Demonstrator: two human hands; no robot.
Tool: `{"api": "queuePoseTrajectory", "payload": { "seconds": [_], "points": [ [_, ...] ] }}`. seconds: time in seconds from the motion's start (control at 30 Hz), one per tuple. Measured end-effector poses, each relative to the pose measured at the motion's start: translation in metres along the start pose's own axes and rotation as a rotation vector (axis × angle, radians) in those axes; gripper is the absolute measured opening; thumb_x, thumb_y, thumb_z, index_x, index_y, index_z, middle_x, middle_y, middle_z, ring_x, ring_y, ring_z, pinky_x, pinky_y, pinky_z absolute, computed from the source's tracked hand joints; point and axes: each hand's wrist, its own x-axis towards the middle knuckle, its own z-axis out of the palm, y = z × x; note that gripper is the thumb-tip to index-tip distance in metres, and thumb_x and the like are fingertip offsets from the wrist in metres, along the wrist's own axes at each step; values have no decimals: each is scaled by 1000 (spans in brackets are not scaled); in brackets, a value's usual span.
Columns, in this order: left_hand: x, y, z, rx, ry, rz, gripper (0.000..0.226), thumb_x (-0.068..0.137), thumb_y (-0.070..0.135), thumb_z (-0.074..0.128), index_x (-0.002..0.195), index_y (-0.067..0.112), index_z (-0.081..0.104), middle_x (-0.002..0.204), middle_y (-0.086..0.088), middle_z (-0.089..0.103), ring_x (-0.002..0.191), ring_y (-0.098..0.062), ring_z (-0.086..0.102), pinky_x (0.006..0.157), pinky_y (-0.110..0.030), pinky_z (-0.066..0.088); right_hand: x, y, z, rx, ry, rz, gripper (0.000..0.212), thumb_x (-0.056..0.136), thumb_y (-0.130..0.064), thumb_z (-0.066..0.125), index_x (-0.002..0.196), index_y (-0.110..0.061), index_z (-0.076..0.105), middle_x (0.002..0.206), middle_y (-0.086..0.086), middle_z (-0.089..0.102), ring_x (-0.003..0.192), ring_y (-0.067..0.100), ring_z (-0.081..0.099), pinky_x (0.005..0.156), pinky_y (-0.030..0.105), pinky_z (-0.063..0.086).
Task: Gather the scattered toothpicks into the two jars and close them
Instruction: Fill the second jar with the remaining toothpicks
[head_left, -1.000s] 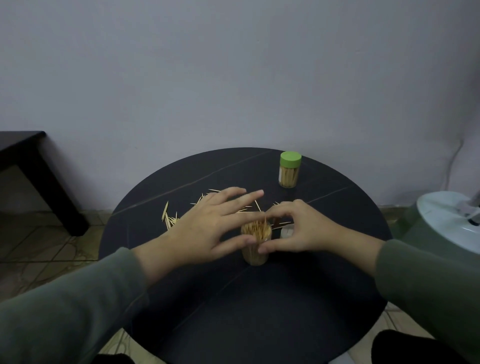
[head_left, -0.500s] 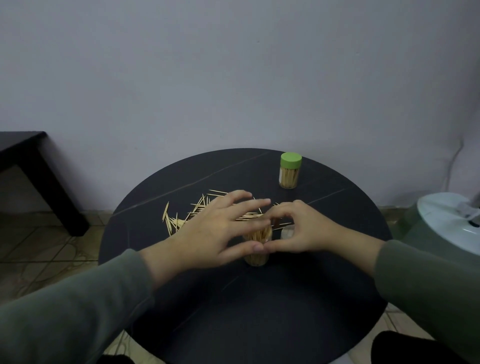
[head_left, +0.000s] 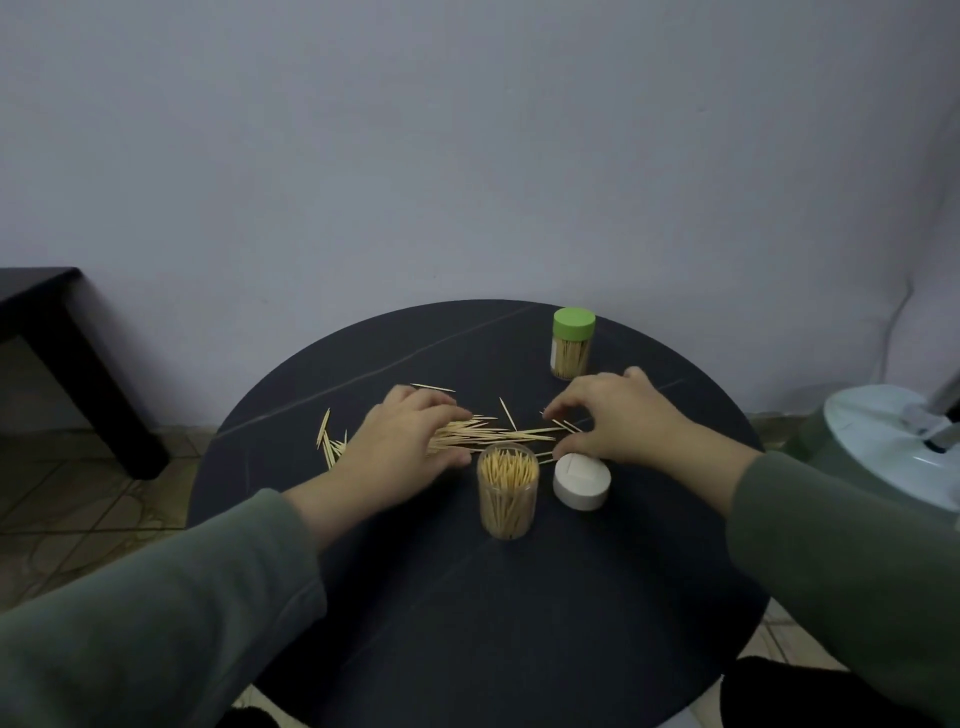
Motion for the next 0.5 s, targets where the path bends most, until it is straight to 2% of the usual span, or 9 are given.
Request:
{"api": "queuePoseTrajectory", "payload": {
  "seconds": [0.17,0.33,0.4,0.5],
  "points": [
    [9,8,7,71,-50,-45,51,91,49,56,139,35,46,145,13,41,134,-14,29,108,-39,30,8,0,3,-44,-50,23,57,79,-51,70,132,-37,51,134,-9,53,126,15,44,106,43,26],
    [20,10,11,137,-58,-84,51,95,48,49,142,32,42,147,11,41,134,-17,32,106,-40,31,18,2,11,-39,-149,172,78,79,-62,64,145,-29,39,144,-2,45,133,22,40,107,47,26],
    [23,11,12,154,-86,-97,50,97,48,46,143,30,41,147,9,42,133,-18,33,107,-40,31,20,1,13,-13,-162,207,73,82,-61,61,144,-28,41,142,-2,46,131,22,42,106,46,27],
    [28,14,11,169,-102,-71,47,98,46,44,142,29,44,144,8,46,132,-18,36,106,-40,31,21,-1,15,20,-131,184,52,87,-54,59,134,-32,53,133,-7,55,124,19,47,104,44,27]
  ]
}}
